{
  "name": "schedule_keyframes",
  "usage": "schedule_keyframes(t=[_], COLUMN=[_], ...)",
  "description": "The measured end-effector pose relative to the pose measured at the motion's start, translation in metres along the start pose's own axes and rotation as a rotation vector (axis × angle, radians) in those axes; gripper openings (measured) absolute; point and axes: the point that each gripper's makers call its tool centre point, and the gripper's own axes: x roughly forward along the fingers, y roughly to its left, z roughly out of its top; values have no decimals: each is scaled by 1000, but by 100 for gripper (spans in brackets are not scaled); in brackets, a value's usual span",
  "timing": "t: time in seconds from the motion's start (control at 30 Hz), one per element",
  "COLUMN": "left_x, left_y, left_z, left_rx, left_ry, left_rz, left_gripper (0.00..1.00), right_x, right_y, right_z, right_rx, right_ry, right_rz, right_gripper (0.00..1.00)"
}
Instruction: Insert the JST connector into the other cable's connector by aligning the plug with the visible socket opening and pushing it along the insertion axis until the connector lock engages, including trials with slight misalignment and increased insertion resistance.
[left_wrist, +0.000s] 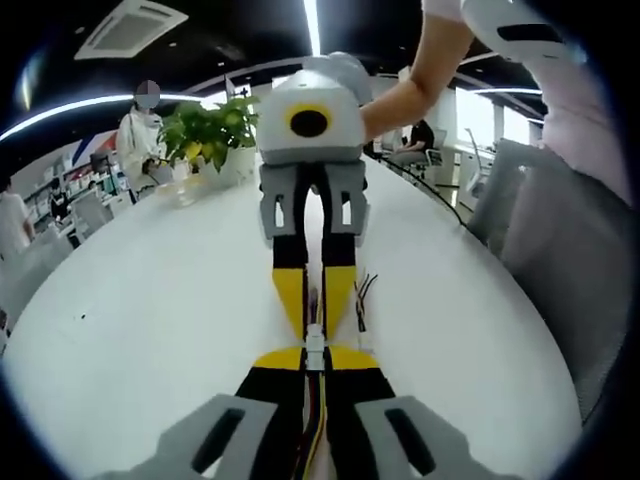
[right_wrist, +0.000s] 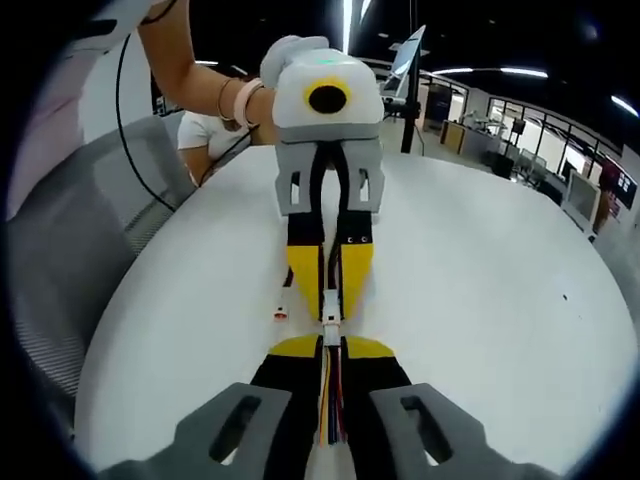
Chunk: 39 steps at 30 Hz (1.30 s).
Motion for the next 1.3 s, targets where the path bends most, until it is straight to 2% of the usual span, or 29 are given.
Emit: schedule_keyframes(t=[0.03,0.17,0.5,1.0,1.2,1.3], left_x=[1,2,4,10,12,13], left_y=[1,1,1,13,17,18], left_z=[-1,0,2,-5,-8,-9], left_rx=[22,21,46,31,6,-8], left_ry=[9,5,4,2,-9,-16], left_rz=[7,7,3,26,33,40], left_gripper=[0,0,0,0,0,0], right_x=[0,-2,1,5,5,5], right_y=[-3,-2,-2,-13,-18,-18], right_z=[-2,-3,-2,-7,-11,-12], right_rx=[-28,-9,-56,-39,19,19], right_ry=[12,4,5,-9,-37,-42], right_rz=[-13,-8,-7,-24,-20,-20], right_gripper=[3,3,3,3,4,4])
